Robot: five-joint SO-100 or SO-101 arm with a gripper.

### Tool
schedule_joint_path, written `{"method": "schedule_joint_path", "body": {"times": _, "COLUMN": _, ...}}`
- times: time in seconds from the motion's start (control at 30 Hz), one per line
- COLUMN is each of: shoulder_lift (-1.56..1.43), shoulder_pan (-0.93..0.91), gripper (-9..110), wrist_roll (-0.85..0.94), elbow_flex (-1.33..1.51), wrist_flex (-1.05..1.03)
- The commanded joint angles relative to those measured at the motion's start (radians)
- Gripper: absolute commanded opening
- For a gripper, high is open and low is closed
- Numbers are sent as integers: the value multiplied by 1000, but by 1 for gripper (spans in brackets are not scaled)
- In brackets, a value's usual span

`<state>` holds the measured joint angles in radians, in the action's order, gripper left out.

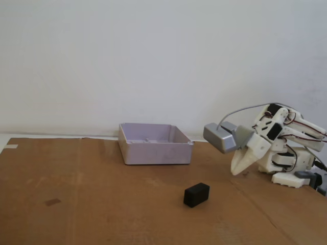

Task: Grasp a block and put it in the box.

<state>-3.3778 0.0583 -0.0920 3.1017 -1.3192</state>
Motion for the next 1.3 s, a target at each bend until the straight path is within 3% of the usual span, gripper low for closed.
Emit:
{"method": "schedule_joint_path", "body": {"times": 0.0, "shoulder_lift": -25, "shoulder_pan": -2, "gripper": 0, "wrist_roll": 0, "elbow_flex": 44, "wrist_flex": -166}}
{"method": "schedule_joint_path", "body": {"times": 0.6, "shoulder_lift": -14, "shoulder_pan": -2, "gripper": 0, "wrist_roll": 0, "elbow_flex": -38, "wrist_flex": -155}}
{"method": "schedule_joint_path", "body": {"times": 0.97, "shoulder_lift": 181, "shoulder_pan": -3, "gripper": 0, "wrist_roll": -2, "elbow_flex": -184, "wrist_flex": -153}}
{"method": "schedule_joint_path", "body": {"times": 1.27, "shoulder_lift": 319, "shoulder_pan": 0, "gripper": 0, "wrist_roll": 3, "elbow_flex": -259, "wrist_flex": 91}}
